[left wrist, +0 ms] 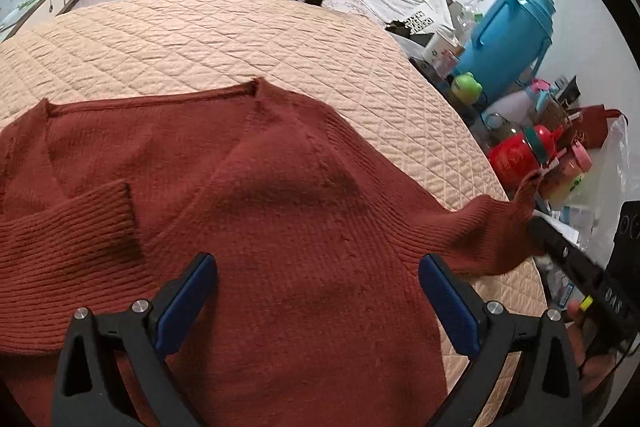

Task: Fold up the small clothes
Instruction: 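Grasp the sleeve cuff with the right tool and fold it across the body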

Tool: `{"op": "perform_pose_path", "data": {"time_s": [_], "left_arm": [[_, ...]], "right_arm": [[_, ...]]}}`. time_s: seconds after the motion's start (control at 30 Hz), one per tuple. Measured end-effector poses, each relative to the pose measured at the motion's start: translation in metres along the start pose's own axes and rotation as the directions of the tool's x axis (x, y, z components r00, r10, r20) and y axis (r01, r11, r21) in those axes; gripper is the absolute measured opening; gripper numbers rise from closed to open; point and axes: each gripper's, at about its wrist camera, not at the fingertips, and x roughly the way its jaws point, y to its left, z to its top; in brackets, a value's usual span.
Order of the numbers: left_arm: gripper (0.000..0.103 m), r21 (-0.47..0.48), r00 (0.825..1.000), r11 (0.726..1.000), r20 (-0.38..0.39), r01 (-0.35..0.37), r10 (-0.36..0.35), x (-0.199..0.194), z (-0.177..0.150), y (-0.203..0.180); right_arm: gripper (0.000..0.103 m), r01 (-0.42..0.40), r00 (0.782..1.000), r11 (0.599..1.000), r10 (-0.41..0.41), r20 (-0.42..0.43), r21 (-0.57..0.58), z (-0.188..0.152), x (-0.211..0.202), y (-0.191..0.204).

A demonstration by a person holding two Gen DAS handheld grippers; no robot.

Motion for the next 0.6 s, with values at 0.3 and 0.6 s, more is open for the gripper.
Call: {"op": "perform_pose_path", "data": {"time_s": [0.3,0.6], "left_arm": [[0.102,-0.075,1.000,0.997,0.022,-0.002,0.004,-0.013,0.002,0.027],[0.102,-0.043,0.998,0.998,-0.025,0.052,-0.053,-0.007,-0.004,0.013]], "right_arm": [[0.007,-0.133,0.989,0.986,0.124,-0.084,-0.102,-0.017,0.031,0.052],[0.021,-0.005,1.000,0.987,0.001,-0.027,-0.159,-0.021,0.009,0.034]]}}
